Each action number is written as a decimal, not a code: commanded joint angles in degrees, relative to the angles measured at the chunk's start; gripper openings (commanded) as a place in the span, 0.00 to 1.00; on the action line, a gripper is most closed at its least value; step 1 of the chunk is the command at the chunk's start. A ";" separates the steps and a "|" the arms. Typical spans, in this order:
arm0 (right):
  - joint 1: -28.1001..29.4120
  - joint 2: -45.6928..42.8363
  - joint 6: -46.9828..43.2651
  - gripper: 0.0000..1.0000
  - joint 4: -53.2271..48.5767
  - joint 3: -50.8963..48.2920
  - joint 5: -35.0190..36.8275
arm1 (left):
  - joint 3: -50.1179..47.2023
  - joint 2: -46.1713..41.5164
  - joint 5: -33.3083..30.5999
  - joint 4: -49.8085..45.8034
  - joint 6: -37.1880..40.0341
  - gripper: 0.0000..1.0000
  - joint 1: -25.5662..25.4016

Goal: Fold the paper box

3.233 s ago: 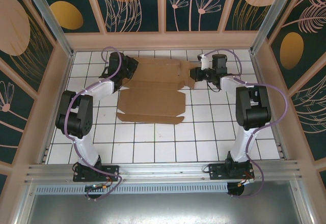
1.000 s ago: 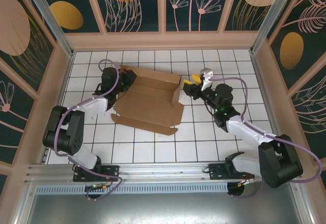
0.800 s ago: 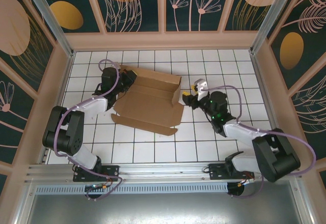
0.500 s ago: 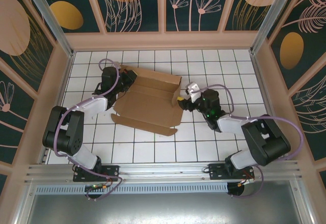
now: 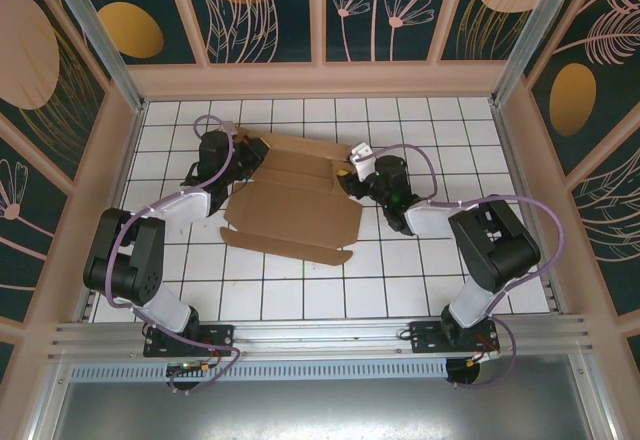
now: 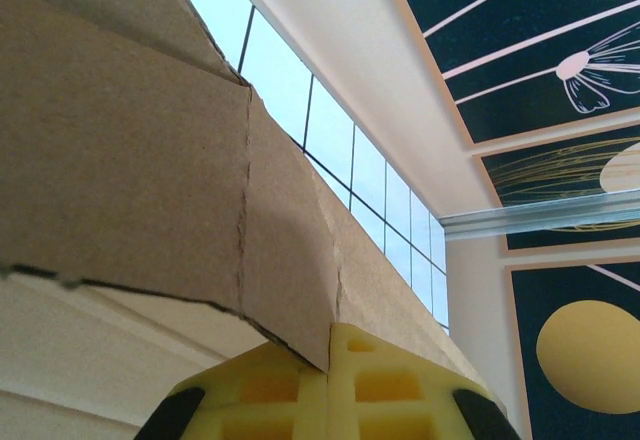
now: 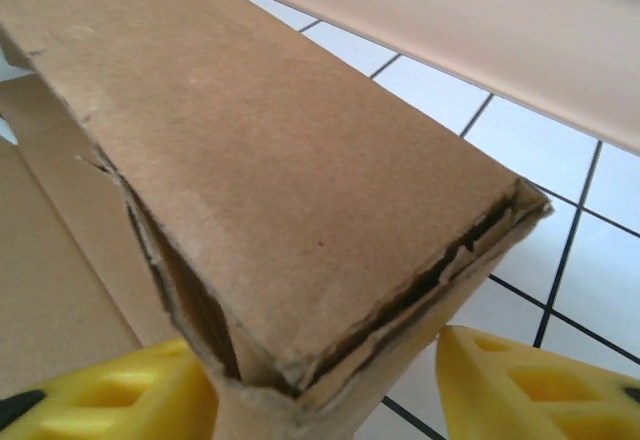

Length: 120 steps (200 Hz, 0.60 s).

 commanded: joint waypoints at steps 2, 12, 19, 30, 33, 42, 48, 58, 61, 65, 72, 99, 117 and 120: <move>0.68 1.60 2.25 0.50 -0.96 0.69 4.71 | -0.24 0.25 2.27 -2.40 -0.13 0.00 -0.44; 0.67 1.97 2.46 0.49 -0.80 0.63 5.34 | -0.39 0.30 2.28 -2.13 -0.55 0.00 -0.45; 0.68 2.33 2.37 0.46 -0.93 0.80 5.95 | -0.49 0.36 2.24 -2.21 -0.91 0.00 -0.43; 1.71 2.80 2.84 0.42 -1.23 1.28 7.72 | -0.49 0.31 2.12 -2.23 -1.32 0.00 -0.46; 1.71 2.93 3.08 0.41 -1.29 1.36 8.10 | -0.43 0.30 2.05 -2.32 -1.48 0.00 -0.43; 1.72 3.24 3.44 0.39 -1.07 1.56 9.03 | -0.37 0.17 1.76 -2.62 -1.91 0.00 -0.43; 1.73 3.34 3.76 0.38 -0.98 1.69 9.36 | -0.39 0.05 1.55 -2.87 -2.20 0.00 -0.45; 1.71 3.74 4.25 0.37 -1.00 1.99 9.60 | -0.41 -0.12 1.25 -3.35 -2.76 0.00 -0.43; 1.73 3.77 4.41 0.36 -0.96 2.13 9.68 | -0.41 -0.14 1.16 -3.42 -2.91 0.00 -0.44; 1.73 3.87 4.56 0.36 -0.95 2.23 9.73 | -0.41 -0.22 1.01 -3.51 -3.15 0.00 -0.44; 1.73 4.12 4.99 0.35 -0.89 2.40 9.82 | -0.37 -0.31 0.77 -3.77 -3.62 0.00 -0.41; 1.71 4.54 7.04 0.34 -1.23 3.02 10.97 | -0.23 -1.04 -0.55 -5.95 -5.45 0.00 -0.49; 1.77 5.59 8.28 0.36 -2.60 4.01 10.96 | -0.65 -2.17 -1.86 -6.36 -6.58 0.00 -1.06; 1.88 5.79 8.46 0.36 -2.66 4.12 10.90 | -0.68 -2.35 -2.04 -6.36 -6.73 0.00 -1.14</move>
